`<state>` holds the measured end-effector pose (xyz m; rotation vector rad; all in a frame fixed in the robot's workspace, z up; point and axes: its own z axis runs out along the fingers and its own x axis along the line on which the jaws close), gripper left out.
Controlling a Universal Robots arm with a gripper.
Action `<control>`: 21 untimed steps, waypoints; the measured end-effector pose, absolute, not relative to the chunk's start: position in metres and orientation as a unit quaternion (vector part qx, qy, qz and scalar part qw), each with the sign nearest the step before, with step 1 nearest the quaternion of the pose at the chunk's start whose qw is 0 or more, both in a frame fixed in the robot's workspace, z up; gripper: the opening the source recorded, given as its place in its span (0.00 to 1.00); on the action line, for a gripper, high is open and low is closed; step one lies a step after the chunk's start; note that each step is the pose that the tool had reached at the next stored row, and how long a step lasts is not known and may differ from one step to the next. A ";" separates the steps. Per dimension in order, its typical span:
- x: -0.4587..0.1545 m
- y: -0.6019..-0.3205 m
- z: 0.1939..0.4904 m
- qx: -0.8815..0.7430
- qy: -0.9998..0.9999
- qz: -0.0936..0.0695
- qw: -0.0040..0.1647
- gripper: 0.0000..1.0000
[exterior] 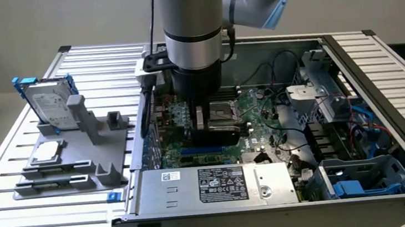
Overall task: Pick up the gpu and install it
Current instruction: 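Insert the gpu into the slot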
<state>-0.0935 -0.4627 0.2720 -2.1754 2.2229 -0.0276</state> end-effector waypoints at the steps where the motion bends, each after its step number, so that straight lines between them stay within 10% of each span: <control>1: -0.094 -0.463 0.271 -0.699 0.715 -0.009 0.016 0.26; 21: -0.094 -0.463 0.266 -0.703 0.711 -0.007 0.013 0.26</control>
